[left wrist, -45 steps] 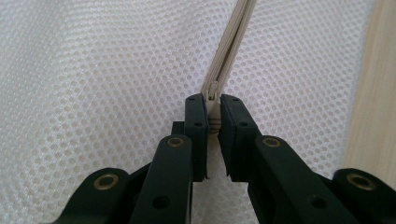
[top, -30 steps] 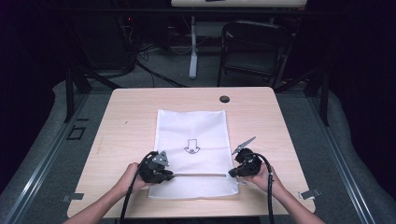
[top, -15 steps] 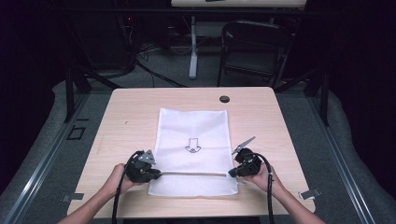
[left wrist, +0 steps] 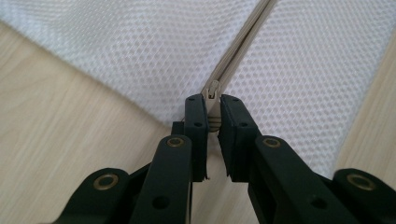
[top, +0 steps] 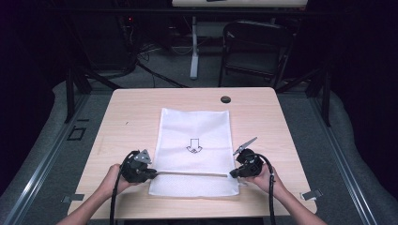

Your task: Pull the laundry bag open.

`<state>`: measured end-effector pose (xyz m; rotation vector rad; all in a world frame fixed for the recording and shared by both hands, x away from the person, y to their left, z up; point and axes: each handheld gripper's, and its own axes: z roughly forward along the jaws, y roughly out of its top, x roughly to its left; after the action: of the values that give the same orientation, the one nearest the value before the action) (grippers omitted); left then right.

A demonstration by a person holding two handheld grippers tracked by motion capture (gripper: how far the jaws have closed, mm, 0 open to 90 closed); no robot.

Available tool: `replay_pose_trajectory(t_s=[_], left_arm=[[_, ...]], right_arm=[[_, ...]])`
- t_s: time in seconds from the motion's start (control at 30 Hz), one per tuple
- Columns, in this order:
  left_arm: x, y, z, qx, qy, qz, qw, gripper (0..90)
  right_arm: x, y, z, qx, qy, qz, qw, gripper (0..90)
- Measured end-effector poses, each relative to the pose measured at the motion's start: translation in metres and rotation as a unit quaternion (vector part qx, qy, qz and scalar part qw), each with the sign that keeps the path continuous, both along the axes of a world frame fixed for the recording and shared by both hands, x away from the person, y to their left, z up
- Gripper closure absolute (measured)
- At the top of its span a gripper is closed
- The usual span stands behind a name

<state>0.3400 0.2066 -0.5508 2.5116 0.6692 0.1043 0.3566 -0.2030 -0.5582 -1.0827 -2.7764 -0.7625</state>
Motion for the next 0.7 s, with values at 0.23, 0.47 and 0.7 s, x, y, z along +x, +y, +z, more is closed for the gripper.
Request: replay_pose_trajectory(t_s=[0.23,0.47,0.7], left_arm=[[-0.002,0.017,0.000,0.009,0.003,0.019,0.9998,82.3],[-0.002,0.018,-0.001,0.009,0.007,0.018,0.9998,82.2],[-0.002,0.018,-0.002,0.008,0.009,0.025,0.9996,82.1]], right_arm=[[0.000,0.000,0.000,-0.002,0.001,0.001,1.0000,90.0],[0.000,0.000,0.000,-0.001,0.000,0.000,1.0000,90.0],[-0.001,0.001,0.000,-0.002,-0.003,-0.003,1.0000,90.0]])
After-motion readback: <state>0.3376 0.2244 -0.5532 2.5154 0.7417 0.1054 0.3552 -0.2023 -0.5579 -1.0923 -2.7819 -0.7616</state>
